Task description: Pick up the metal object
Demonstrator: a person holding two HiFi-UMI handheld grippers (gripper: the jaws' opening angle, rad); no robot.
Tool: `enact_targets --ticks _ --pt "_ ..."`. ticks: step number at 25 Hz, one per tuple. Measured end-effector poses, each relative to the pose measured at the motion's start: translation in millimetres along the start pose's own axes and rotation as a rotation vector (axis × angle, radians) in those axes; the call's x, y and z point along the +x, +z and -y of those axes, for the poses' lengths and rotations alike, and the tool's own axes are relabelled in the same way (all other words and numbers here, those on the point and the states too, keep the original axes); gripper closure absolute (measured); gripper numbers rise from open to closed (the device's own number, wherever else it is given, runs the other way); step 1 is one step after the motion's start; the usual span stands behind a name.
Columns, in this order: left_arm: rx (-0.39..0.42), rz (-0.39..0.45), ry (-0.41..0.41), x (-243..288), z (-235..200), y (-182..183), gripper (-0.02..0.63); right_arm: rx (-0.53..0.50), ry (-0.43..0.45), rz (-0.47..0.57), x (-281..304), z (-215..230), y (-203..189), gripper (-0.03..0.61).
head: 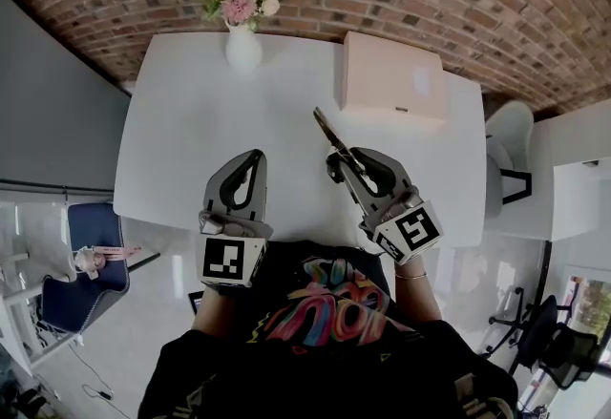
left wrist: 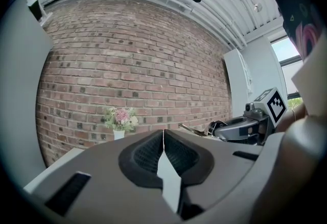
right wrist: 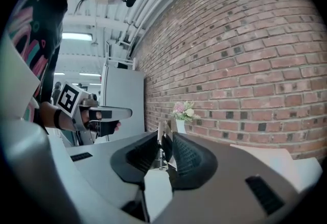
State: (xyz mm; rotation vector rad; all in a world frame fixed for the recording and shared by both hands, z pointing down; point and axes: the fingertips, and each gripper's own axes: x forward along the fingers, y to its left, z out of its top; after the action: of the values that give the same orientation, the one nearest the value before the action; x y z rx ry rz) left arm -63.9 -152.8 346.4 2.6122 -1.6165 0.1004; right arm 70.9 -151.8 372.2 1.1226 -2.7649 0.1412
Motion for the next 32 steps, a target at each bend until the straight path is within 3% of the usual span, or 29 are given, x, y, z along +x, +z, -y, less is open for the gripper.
enact_targets --ticks 7,11,32 --pt "-0.019 0.035 -0.003 1 3 10 0.584 0.048 -0.098 0.039 -26 19 7 0.472" --pt "0.019 -0.009 -0.02 -1 5 2 0.584 0.053 -0.12 0.048 -36 24 12 0.472" --pt "0.013 -0.015 -0.01 1 7 -1 0.584 0.046 -0.096 0.068 -42 17 17 0.472"
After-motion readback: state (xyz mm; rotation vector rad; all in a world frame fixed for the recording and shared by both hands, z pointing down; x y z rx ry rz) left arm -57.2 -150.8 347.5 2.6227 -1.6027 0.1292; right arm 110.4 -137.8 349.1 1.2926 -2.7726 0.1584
